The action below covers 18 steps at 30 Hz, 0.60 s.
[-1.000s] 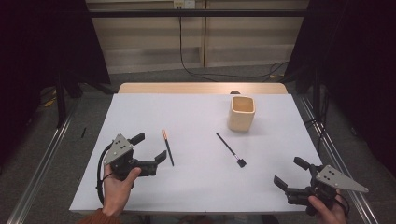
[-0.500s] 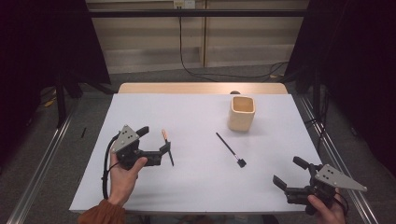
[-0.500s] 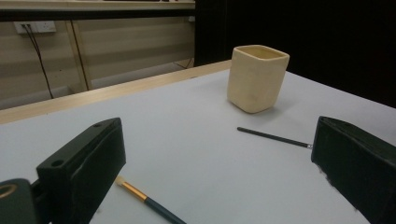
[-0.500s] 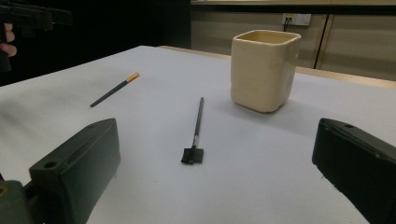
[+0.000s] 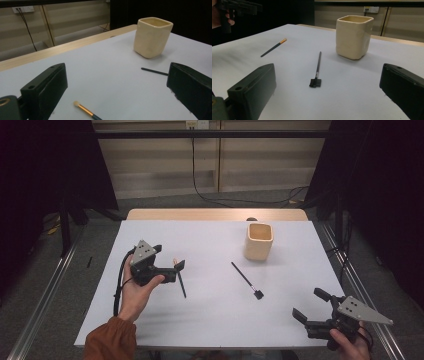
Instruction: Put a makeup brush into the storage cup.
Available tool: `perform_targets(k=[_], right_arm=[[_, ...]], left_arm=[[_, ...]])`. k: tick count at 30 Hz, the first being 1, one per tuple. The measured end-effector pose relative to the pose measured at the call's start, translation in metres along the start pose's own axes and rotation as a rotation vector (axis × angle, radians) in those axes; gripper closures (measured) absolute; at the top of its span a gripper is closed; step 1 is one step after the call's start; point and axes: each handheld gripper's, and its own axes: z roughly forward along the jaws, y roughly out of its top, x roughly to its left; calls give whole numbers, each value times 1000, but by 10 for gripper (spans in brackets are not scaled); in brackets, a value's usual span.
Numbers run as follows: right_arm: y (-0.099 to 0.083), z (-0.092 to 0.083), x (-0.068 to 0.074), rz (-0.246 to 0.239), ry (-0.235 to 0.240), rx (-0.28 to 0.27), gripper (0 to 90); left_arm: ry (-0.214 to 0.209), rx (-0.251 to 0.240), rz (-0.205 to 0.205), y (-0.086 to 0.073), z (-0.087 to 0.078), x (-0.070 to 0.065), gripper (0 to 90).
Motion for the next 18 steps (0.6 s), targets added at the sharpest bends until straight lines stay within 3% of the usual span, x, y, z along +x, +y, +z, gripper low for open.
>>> perform_targets(k=[2, 4, 5, 10, 11, 14, 16, 18], right_arm=[[0, 0, 0, 1, 1, 5, 0], [0, 0, 0, 2, 2, 4, 0], [0, 1, 0, 4, 2, 4, 0], [0, 1, 1, 1, 5, 13, 0], [0, 1, 1, -1, 6, 15, 0], [-1, 1, 0, -5, 1, 23, 0], [-1, 1, 0, -3, -1, 25, 0], [-1, 1, 0, -4, -6, 27, 0]], left_arm=[[6, 9, -3, 3, 3, 3, 32], [6, 4, 28, 5, 6, 5, 32], [20, 2, 19, 7, 8, 9, 31], [13, 29, -8, 10, 14, 14, 24], [13, 57, -14, 11, 17, 16, 25], [8, 77, -33, 13, 19, 18, 34], [2, 94, -25, 14, 22, 17, 35], [-9, 158, -33, 16, 27, 18, 38]])
